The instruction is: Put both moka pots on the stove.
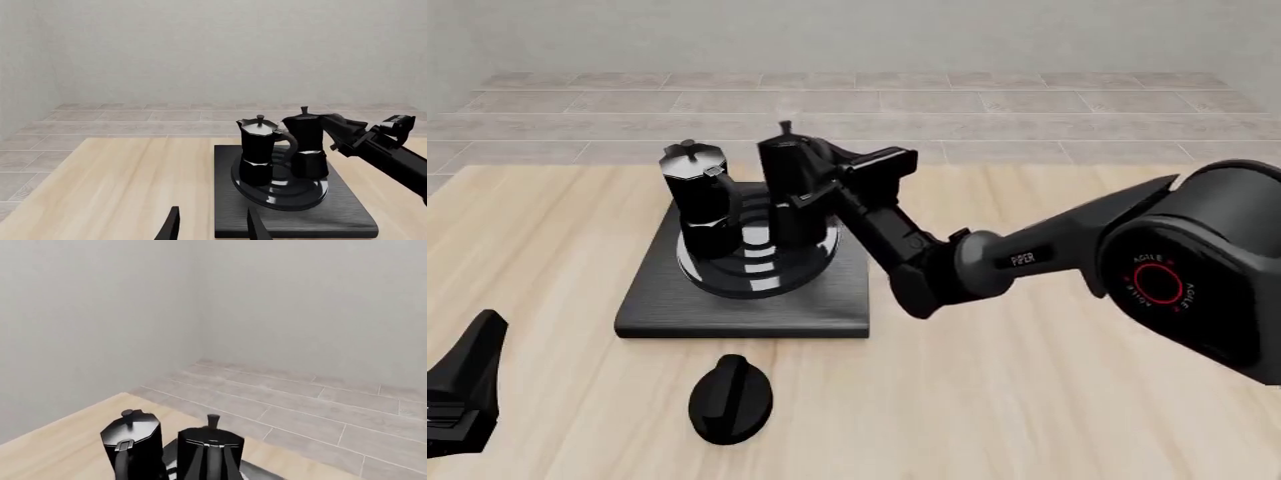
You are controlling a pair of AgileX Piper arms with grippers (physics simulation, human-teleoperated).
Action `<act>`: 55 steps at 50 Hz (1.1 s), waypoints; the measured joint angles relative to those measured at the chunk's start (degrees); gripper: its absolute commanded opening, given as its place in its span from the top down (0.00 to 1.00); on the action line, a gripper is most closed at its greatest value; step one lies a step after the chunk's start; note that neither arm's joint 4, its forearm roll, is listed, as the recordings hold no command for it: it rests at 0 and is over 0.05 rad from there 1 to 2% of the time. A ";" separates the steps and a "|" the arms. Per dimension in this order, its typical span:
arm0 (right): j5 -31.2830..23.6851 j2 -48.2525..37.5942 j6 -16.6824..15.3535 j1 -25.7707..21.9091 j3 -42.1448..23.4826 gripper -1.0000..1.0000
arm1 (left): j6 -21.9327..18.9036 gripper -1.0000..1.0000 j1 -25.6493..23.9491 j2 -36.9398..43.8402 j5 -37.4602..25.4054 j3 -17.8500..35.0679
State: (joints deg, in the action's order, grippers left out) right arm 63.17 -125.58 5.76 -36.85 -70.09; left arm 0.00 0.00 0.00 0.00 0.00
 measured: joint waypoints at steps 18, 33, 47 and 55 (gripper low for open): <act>-0.83 7.95 -0.97 -0.63 13.06 0.00 | 0.00 0.00 0.00 0.00 0.00 0.00; -2.05 12.56 -2.14 -2.50 20.26 0.00 | 0.00 0.00 0.00 0.00 0.00 0.00; -3.40 15.71 -2.88 -2.67 22.52 0.00 | 0.00 0.00 0.00 0.00 0.00 0.00; -4.09 17.60 -2.95 -2.46 23.38 0.00 | 0.00 0.00 0.00 0.00 0.00 0.00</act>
State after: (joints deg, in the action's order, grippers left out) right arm 59.08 -107.99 2.81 -39.31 -46.71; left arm 0.00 0.00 0.00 0.00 0.00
